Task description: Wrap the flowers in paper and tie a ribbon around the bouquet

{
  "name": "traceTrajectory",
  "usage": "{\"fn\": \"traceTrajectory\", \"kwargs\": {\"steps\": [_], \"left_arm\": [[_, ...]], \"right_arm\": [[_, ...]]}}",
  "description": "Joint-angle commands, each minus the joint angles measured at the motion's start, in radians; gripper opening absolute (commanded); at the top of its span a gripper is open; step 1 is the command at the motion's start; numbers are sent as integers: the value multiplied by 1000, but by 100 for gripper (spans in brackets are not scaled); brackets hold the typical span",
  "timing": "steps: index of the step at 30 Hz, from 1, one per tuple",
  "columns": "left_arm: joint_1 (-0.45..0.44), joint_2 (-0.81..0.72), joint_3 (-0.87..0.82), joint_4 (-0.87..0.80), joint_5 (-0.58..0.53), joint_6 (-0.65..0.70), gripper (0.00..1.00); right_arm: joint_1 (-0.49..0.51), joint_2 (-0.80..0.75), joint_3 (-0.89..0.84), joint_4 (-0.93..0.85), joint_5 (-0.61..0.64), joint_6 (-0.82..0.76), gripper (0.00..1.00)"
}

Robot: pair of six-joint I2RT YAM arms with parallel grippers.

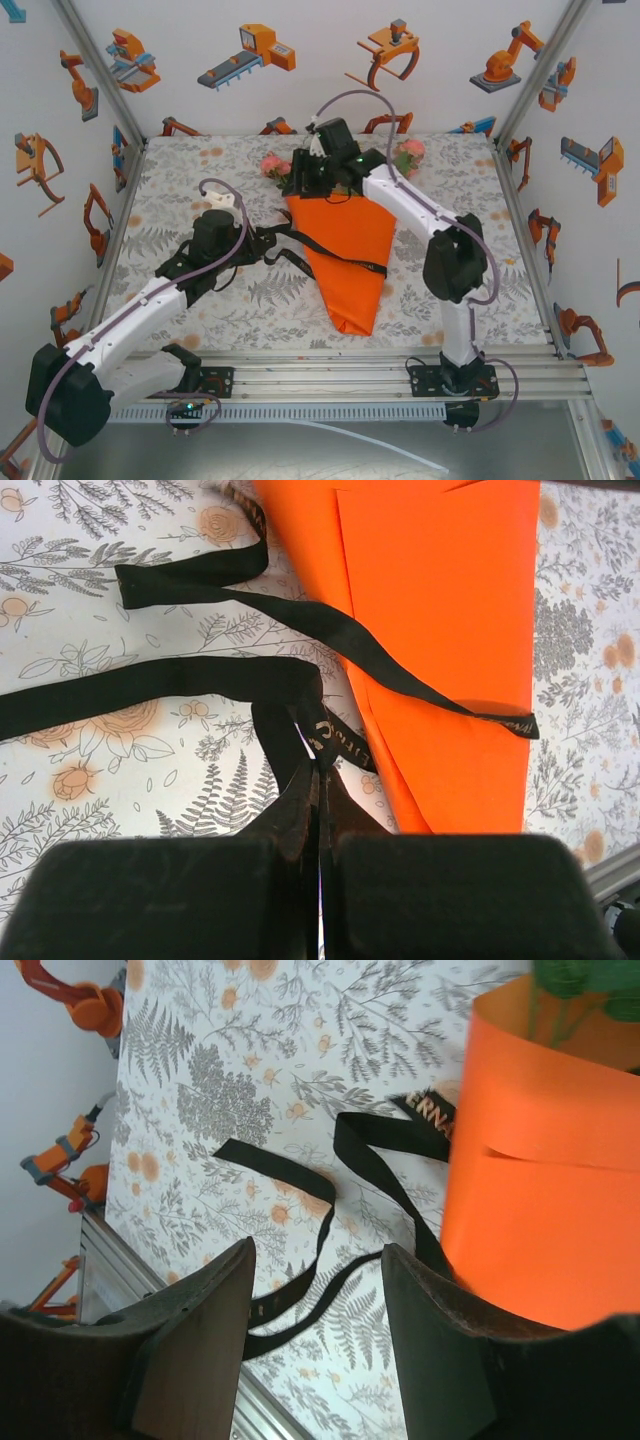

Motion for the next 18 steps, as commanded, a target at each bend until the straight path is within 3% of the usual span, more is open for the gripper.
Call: {"fn": "traceTrajectory", "kwargs": {"steps": [1,4,6,8,12,18], "left_arm": [[-11,-6,-2,38,28,28,0],[-15,-1,2,37,25,32,0],[-16,-1,5,31,23,34,0],[-17,1,5,28,24,35,0],[-21,0,11,21,20,37,0],[-22,-4,13,16,10,40,0]], "right_arm": [[10,-67,-63,-23,-55,-1,52],[13,-104,-163,15,-77,-54,51],[13,-142,-245,80,-113,-188,51],[13,-191,-365,217,-123,-301,51],[24,-264,-617,626,-281,-498,56],[65,-192,-703,908,-354,-578,56]]}}
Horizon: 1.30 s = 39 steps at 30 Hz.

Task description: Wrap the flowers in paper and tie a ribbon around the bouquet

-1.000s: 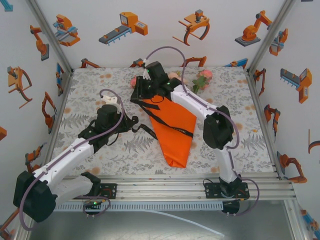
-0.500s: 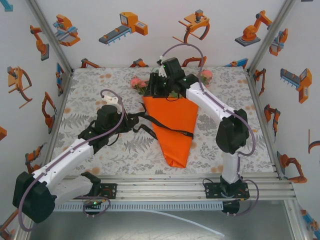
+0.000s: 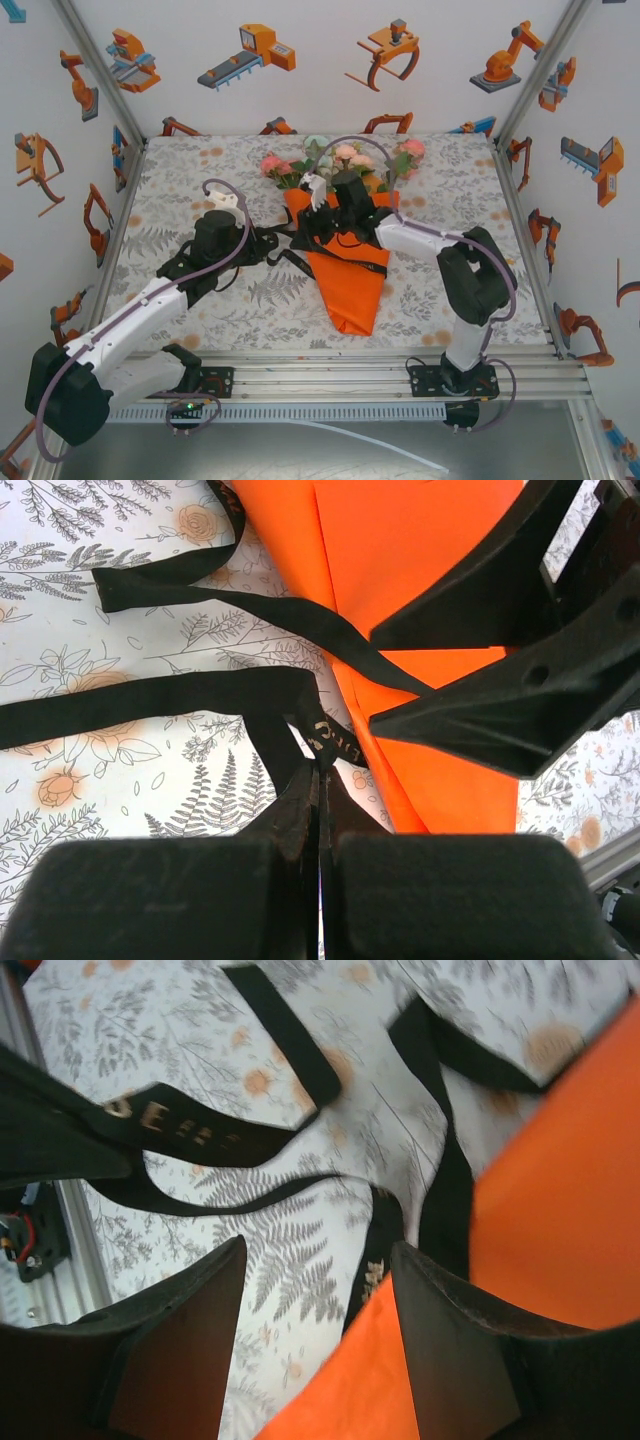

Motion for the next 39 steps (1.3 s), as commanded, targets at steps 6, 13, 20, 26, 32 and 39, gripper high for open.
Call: {"fn": "traceTrajectory", "kwargs": {"steps": [6,13,20,26,32,39], "left_arm": [[-9,-3,18,0,-7,34,0],[-10,-7,18,-4,-11,34,0],[-10,-24,20,-6,-23,38,0],[-12,-60,10,17,-50,40,48],[-12,-59,1,32,-45,46,55],[-14,-24,-1,55,-6,48,55]], "right_arm": [[53,75,22,312,-128,-133,57],[57,131,51,297,-165,-149,56],[57,98,110,241,-105,-139,0],[54,-38,106,84,167,-378,0],[44,-165,92,-20,420,-650,0],[33,-267,43,-54,713,-836,0]]}}
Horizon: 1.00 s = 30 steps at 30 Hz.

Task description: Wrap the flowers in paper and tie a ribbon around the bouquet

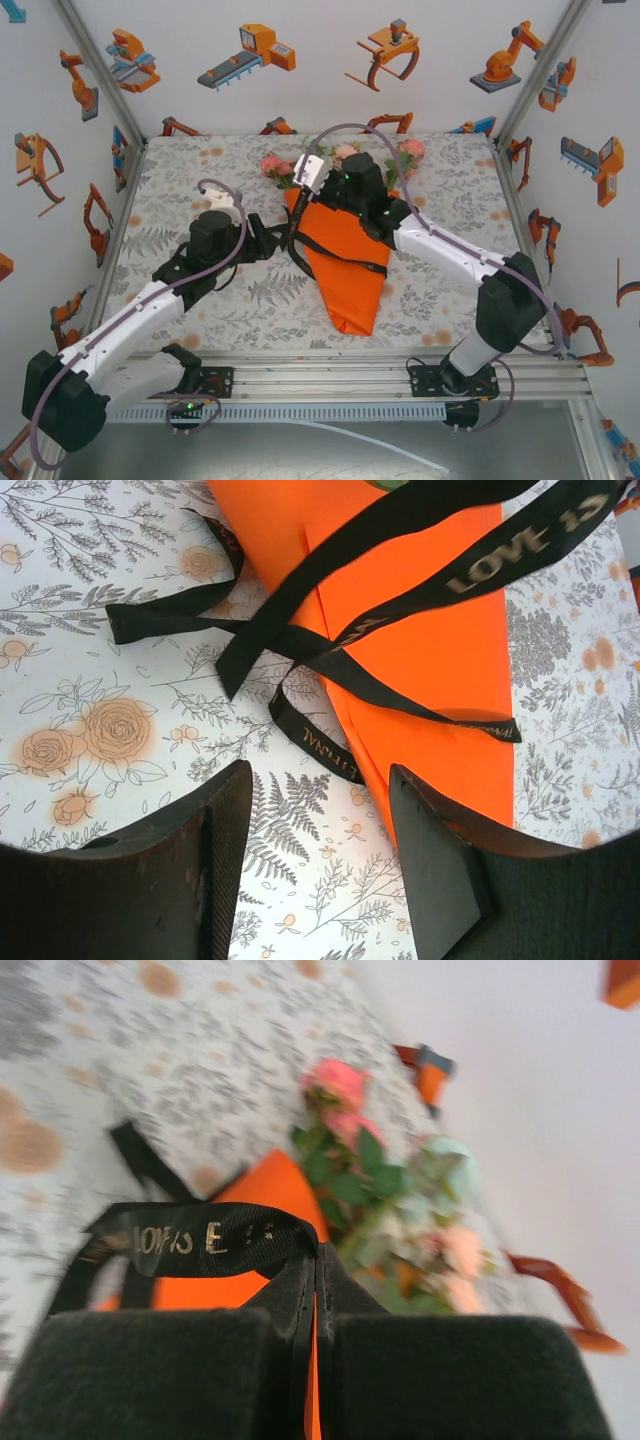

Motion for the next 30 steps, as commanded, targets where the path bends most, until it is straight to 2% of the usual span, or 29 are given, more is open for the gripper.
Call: {"fn": "traceTrajectory", "kwargs": {"steps": [1,4,7,9,12,14,16,19,20,22,24,26,28,30], "left_arm": [[-8,19,0,30,26,20,55],[-8,36,4,39,38,20,55],[-11,49,5,49,47,16,55],[-10,54,6,53,46,14,55],[-11,58,7,54,44,14,55],[-12,60,7,56,41,13,55],[-11,65,7,57,41,11,55],[-12,82,15,55,46,7,55],[-12,88,17,59,51,7,55],[-11,109,22,72,69,4,55],[-12,135,35,79,97,1,53],[-15,165,47,94,150,-3,49],[-23,205,55,133,218,-6,46],[-36,243,66,170,271,-18,44]], "right_arm": [[-10,-50,-50,-9,231,-162,0],[-19,-66,-109,28,361,-259,1],[-29,-58,-162,73,500,-336,7],[-39,-55,-183,43,534,-338,9],[-42,-79,-229,-55,519,-240,13],[-41,-117,-253,-156,458,-129,23],[-42,-165,-283,-213,428,-33,28],[-62,-226,-305,-317,357,54,45],[-74,-233,-294,-365,305,78,48],[-116,-230,-233,-517,118,137,50],[-172,-198,-155,-614,5,274,50],[-263,-147,-70,-685,-90,420,50],[-383,-95,-14,-699,-295,540,49],[-440,-38,42,-694,-317,664,46]]}}
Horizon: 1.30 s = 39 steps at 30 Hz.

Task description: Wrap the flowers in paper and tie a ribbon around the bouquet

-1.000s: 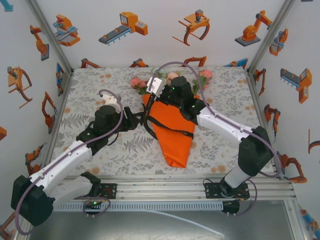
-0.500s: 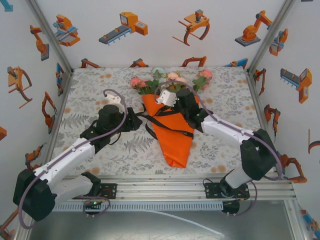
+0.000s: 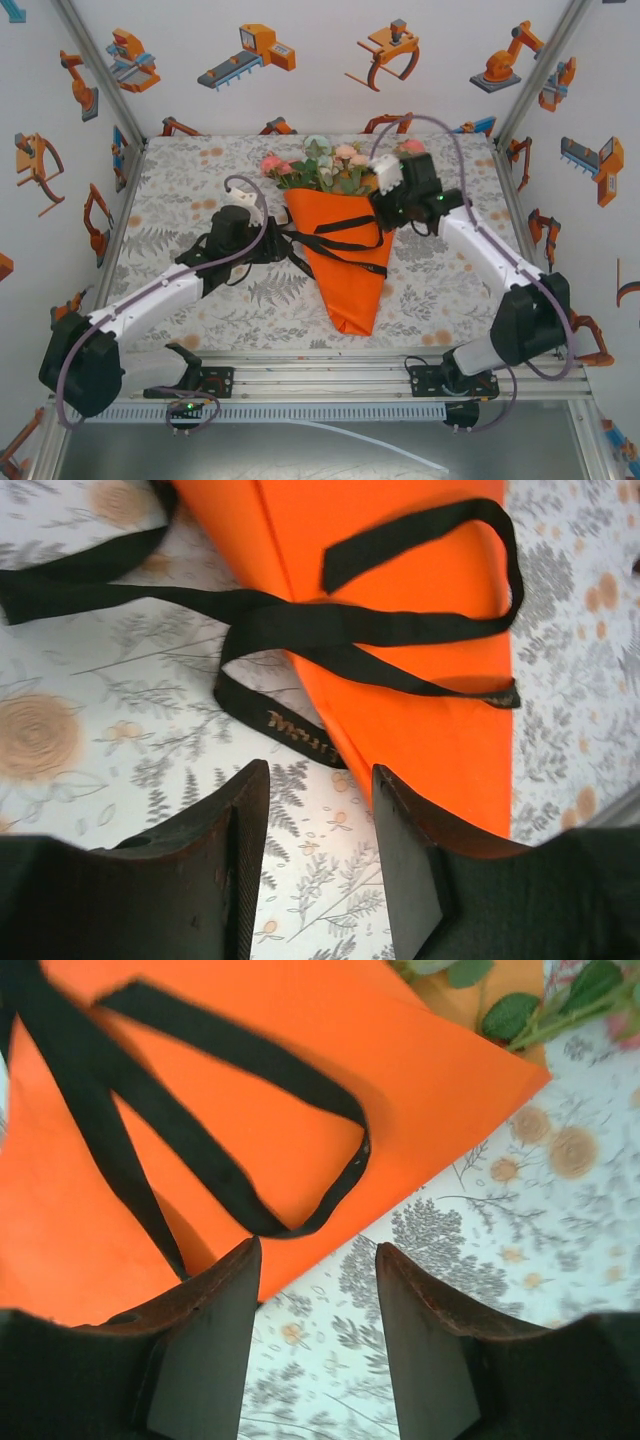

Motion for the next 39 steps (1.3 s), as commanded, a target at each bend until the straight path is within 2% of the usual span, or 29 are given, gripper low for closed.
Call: {"fn": "traceTrajectory", "kwargs": {"steps": [1,5,8,11,18,25,36,37,38,39], "left_arm": [[-25,54,50,98,143,-15,43],[-56,121,72,150,176,-32,42],[-71,143,84,166,184,-35,42],[-77,145,88,161,176,-23,42],[-78,142,95,130,164,3,42],[-78,107,80,109,136,21,42],[-77,107,81,105,133,26,42],[-77,106,81,105,133,25,42],[-77,103,79,104,133,25,42],[-78,102,77,103,134,25,42]], "right_arm": [[-76,95,101,-111,-180,277,45],[-52,231,206,-129,-122,200,46],[-31,315,263,-128,-51,106,65],[-13,383,312,-136,-59,23,67],[61,509,411,-135,-130,-151,66],[88,659,576,-286,-260,-216,59],[106,664,561,-313,-265,-246,27],[106,662,561,-312,-260,-246,27],[109,660,560,-311,-252,-252,31],[110,659,557,-309,-246,-263,44]]}}
